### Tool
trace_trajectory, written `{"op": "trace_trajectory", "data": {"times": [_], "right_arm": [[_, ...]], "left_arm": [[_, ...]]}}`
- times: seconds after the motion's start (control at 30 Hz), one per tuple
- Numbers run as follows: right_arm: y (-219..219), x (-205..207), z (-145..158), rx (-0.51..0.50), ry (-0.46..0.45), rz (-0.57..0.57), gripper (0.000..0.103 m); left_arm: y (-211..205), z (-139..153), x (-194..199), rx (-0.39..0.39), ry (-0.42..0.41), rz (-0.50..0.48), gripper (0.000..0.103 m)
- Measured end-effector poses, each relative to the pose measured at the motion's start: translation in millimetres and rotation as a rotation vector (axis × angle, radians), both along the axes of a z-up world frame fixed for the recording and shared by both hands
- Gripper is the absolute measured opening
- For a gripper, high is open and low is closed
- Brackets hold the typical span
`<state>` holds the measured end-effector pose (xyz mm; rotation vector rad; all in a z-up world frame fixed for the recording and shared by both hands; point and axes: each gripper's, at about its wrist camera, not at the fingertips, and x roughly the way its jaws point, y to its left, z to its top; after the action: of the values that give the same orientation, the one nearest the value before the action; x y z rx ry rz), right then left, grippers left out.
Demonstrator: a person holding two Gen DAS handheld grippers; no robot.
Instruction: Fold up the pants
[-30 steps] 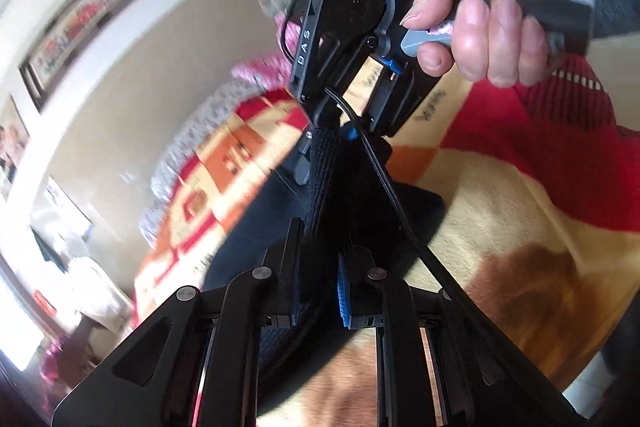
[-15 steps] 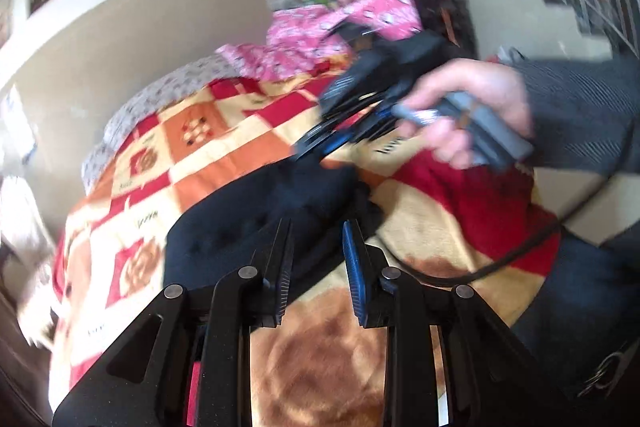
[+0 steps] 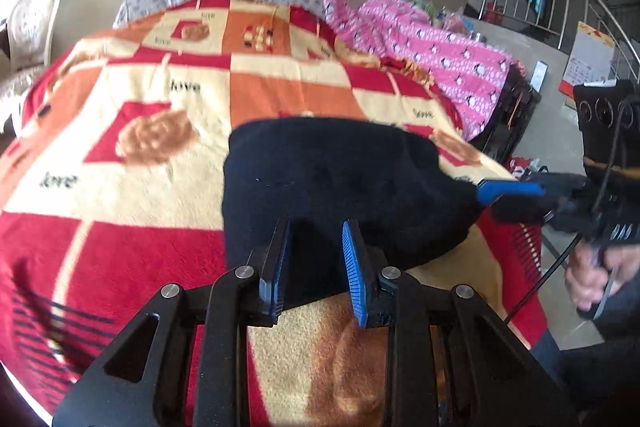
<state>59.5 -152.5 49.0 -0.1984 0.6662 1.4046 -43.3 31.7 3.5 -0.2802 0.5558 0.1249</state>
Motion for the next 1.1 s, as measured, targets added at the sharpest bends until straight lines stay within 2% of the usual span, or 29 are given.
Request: {"op": "trace_trajectory", "data": {"times": [0.03,0.1,0.13,0.17,0.2,0.27,0.43,0.53,0.6,0.7,0.8,0.83,0.87,0.97,1.07,1.1], "right_arm": [[8.3,3.2,-13.1,-0.025,-0.015,-0.024,0.026],[24.7,17.3,-42.3,-0.142,-0.038,-0.117,0.027],[29.5,27.0,-55.4,-0.180,-0.024,-0.135,0.027],[26.1,33.2,-59.3,-0.121,-0.014,-0.129,0.027],[25.4,39.4,-62.5,-0.110,0.004,-0.128,0.027],[24.2,48.5,-62.5,-0.095,0.043,-0.134,0.027],[23.8,55.5,-54.9,-0.078,0.109,-0.125,0.028],[18.6,48.9,-31.8,-0.076,0.128,-0.091,0.028],[17.1,48.6,-11.5,-0.018,0.099,-0.091,0.029],[34.3,54.6,5.3,-0.012,-0.009,-0.131,0.031],[66.0,75.3,-9.6,-0.100,-0.042,-0.153,0.031],[75.2,83.6,-21.2,-0.146,-0.043,-0.167,0.031],[83.4,92.3,-37.0,-0.211,-0.024,-0.177,0.031],[74.7,103.1,-43.9,-0.147,0.043,-0.184,0.031],[61.8,106.6,-35.0,-0.114,0.118,-0.187,0.032],[54.4,107.4,-30.0,-0.092,0.139,-0.192,0.032]], "left_arm": [[-0.1,-3.3,5.3,0.002,0.016,0.003,0.024],[-4.4,-7.1,14.5,0.026,0.031,0.004,0.024],[-4.9,-8.3,19.2,0.031,0.036,0.013,0.024],[-4.0,-10.3,22.6,0.024,0.036,0.020,0.024],[-2.3,-11.5,26.2,0.013,0.037,0.022,0.024],[3.5,-13.4,33.9,-0.009,0.035,0.028,0.024],[5.2,-3.5,28.7,0.001,0.037,0.018,0.024],[17.3,19.9,18.6,0.007,-0.057,0.034,0.024],[30.8,31.9,28.1,-0.036,-0.078,0.039,0.025],[49.8,32.7,67.7,-0.134,-0.020,-0.006,0.025],[66.6,9.5,107.2,-0.218,0.127,0.046,0.024],[71.5,1.7,114.2,-0.252,0.143,0.051,0.025],[75.0,-1.5,115.9,-0.274,0.132,0.059,0.025],[81.5,-0.7,115.2,-0.326,0.134,0.060,0.025],[87.3,13.4,96.3,-0.352,0.094,0.061,0.027],[88.6,18.7,86.5,-0.344,0.073,0.073,0.037]]}}
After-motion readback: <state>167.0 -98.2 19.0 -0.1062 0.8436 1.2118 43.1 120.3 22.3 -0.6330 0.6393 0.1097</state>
